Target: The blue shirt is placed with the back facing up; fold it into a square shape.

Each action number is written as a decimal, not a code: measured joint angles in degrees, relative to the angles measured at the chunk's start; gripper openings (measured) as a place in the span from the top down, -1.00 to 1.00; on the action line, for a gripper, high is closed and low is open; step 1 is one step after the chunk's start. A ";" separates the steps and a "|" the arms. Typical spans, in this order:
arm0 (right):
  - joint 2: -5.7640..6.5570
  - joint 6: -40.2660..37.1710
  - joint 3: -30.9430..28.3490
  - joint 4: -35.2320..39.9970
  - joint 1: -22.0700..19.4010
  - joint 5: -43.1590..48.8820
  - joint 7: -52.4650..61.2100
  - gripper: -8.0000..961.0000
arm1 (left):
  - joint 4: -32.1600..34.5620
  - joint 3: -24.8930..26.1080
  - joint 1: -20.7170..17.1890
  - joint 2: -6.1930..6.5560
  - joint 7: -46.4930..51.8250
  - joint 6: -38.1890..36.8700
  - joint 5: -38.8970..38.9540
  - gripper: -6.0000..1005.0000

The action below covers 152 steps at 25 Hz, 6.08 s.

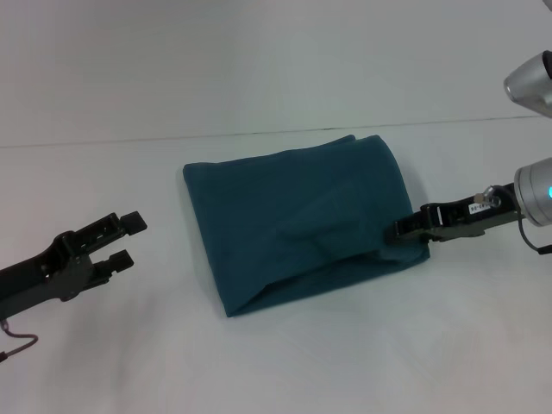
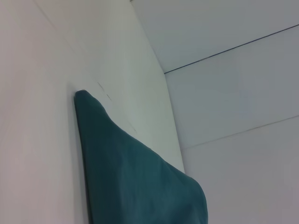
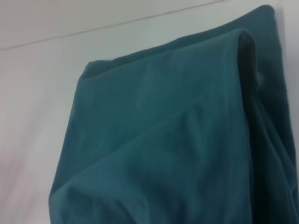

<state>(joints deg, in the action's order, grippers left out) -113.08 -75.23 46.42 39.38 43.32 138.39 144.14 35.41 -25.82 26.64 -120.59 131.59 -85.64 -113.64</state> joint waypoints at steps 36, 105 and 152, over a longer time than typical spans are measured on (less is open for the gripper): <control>2.45 -3.86 0.10 4.08 0.67 0.00 2.86 0.95 | -0.17 -0.01 0.10 0.00 0.33 -0.11 0.00 -0.88; 0.51 27.79 -3.48 -12.91 9.39 -3.47 12.66 -0.37 | -0.17 -0.02 0.43 -0.29 -0.14 0.85 0.00 -0.87; 0.41 25.88 -2.74 -14.41 10.12 -3.42 11.95 -0.37 | -7.40 -23.48 13.50 -1.94 6.64 24.19 -4.99 -0.86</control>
<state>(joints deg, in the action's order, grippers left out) -112.67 -49.35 43.68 24.97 53.45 134.97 156.09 28.01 -49.30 40.15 -122.53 138.24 -61.45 -118.63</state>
